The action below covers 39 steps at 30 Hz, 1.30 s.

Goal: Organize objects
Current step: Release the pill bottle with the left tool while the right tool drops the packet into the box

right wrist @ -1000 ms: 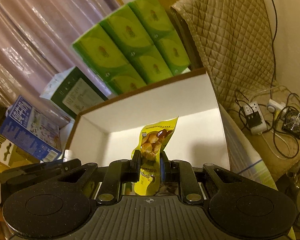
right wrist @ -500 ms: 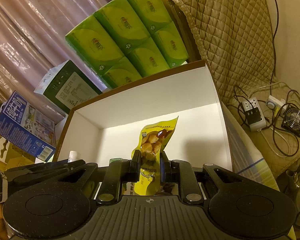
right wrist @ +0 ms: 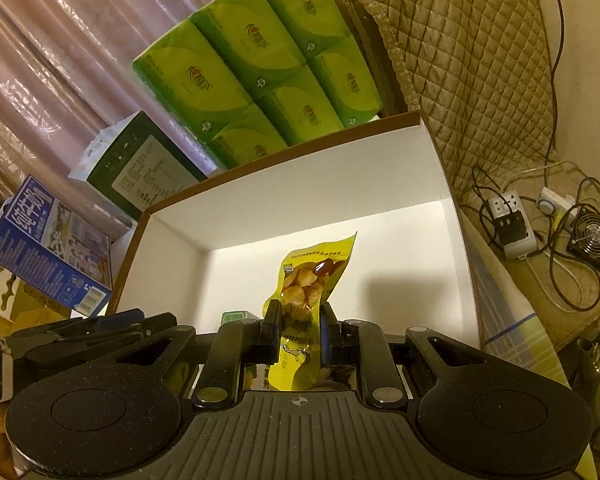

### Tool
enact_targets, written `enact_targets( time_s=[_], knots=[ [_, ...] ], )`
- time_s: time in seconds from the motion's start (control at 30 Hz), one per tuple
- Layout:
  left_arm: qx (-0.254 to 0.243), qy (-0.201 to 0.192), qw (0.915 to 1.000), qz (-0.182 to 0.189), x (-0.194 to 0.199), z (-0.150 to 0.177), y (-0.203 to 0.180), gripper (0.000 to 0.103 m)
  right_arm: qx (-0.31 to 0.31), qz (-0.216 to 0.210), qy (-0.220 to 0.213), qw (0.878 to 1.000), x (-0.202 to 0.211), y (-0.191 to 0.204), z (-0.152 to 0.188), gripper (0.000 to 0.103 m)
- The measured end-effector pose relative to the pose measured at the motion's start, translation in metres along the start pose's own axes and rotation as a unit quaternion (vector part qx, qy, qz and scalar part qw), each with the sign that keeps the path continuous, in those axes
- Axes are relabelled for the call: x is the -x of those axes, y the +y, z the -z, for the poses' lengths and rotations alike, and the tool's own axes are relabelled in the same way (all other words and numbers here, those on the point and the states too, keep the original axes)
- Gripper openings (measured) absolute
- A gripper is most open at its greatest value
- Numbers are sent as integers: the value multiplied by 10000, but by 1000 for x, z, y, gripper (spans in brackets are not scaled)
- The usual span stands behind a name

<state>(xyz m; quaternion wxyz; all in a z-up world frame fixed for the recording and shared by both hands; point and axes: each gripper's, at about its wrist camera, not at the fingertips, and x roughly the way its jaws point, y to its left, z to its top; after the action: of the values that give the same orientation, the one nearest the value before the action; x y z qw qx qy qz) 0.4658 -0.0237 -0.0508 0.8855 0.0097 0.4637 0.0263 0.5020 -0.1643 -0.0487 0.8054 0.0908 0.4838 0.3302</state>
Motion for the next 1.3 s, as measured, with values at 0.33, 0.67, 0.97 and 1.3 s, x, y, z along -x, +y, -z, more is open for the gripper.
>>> enact_targets(
  time_s=[0.33,0.67,0.97,1.3],
  knots=[
    [110,-54,9999,20,8,-2,8,42,119,-25,48,9999,-6,10,0,15],
    [201,-181,9996,63,20,-2,11,56,27,-286,-297,9991,3,17,-7,34],
    [234,-275,9993,115,32,-2,12,64,117,-247,-413,9988,19,20,-6,59],
    [253,-401,9988,142,51,3,10,75,291,-8,-458,9985,39,22,8,66]
  ],
)
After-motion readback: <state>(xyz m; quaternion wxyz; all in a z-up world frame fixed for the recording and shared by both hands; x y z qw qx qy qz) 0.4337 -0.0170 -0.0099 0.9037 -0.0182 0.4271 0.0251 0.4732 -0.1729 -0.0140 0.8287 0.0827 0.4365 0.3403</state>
